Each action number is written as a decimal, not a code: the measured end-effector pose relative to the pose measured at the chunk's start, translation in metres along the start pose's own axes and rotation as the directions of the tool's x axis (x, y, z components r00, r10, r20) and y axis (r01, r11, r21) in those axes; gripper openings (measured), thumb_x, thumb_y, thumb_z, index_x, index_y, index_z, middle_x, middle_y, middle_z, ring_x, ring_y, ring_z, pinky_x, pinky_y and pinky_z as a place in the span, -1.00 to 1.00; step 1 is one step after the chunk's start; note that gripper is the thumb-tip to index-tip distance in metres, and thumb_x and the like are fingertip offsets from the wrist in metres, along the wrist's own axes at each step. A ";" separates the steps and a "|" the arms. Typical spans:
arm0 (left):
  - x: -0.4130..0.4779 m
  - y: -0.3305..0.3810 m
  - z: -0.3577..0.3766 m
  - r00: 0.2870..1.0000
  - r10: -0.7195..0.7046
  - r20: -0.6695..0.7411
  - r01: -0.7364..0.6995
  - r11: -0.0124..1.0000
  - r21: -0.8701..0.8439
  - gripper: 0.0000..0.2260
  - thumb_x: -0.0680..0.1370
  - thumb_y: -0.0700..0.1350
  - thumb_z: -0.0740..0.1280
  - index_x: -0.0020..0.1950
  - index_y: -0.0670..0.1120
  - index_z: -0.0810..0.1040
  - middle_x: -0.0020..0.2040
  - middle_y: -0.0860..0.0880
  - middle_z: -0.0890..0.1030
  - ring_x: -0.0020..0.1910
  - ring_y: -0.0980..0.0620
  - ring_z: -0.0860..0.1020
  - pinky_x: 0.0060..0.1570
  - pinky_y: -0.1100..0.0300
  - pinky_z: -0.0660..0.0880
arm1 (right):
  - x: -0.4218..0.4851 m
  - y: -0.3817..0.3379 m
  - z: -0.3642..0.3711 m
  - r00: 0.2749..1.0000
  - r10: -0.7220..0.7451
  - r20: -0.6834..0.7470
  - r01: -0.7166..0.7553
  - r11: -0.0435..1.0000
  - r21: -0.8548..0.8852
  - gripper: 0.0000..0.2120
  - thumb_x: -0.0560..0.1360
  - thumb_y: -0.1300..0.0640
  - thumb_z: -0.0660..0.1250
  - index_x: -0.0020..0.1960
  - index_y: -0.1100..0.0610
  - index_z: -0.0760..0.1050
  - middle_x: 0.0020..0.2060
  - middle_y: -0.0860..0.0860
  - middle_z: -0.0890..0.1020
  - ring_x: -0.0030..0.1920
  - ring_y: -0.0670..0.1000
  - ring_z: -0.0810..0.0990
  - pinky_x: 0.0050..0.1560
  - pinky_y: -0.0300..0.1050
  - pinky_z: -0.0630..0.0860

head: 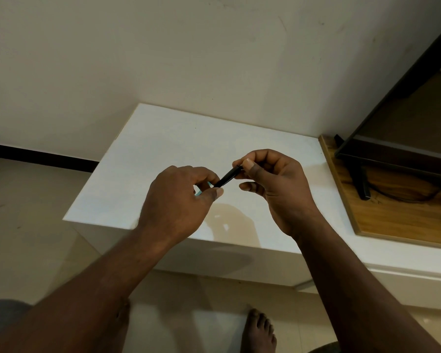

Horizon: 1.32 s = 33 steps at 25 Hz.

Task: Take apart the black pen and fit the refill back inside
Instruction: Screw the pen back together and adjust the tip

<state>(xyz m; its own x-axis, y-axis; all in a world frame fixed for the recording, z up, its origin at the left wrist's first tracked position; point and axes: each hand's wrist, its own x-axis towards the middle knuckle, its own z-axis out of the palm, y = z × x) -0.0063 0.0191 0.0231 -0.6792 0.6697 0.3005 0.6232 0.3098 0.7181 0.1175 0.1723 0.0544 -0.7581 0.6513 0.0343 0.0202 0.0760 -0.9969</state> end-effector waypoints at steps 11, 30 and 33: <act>-0.001 0.001 -0.001 0.998 0.039 -0.045 -0.038 0.999 0.026 -0.88 0.52 0.07 0.48 0.02 0.11 0.72 -0.18 0.19 0.65 -0.14 0.11 0.53 -0.23 0.32 0.37 | 0.000 -0.001 0.001 0.997 0.069 -0.026 -0.068 0.998 0.007 -0.90 0.66 0.20 0.35 0.02 0.18 0.64 -0.02 0.07 0.78 -0.07 0.05 0.76 -0.11 -0.16 0.63; -0.004 0.003 0.001 0.999 0.049 -0.017 -0.049 0.999 0.007 -0.86 0.53 0.08 0.47 0.03 0.08 0.71 -0.17 0.15 0.66 -0.17 0.12 0.55 -0.22 0.33 0.38 | -0.001 0.003 0.012 0.980 0.190 -0.063 -0.183 0.978 0.103 -0.88 0.68 0.14 0.32 -0.02 0.10 0.59 0.01 0.04 0.78 -0.10 -0.01 0.77 -0.19 -0.18 0.59; -0.005 0.003 0.002 0.999 0.049 -0.014 -0.049 0.999 0.013 -0.85 0.53 0.09 0.47 0.03 0.08 0.72 -0.17 0.14 0.67 -0.18 0.12 0.55 -0.23 0.33 0.37 | -0.001 0.003 0.013 0.978 0.190 -0.087 -0.182 0.978 0.098 -0.88 0.66 0.12 0.35 -0.04 0.11 0.58 -0.01 0.03 0.78 -0.12 -0.01 0.76 -0.19 -0.16 0.58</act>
<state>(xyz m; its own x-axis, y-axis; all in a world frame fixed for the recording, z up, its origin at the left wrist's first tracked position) -0.0004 0.0182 0.0229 -0.6534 0.6743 0.3442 0.6604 0.2854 0.6945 0.1104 0.1620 0.0510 -0.6805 0.7172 -0.1499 0.0936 -0.1178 -0.9886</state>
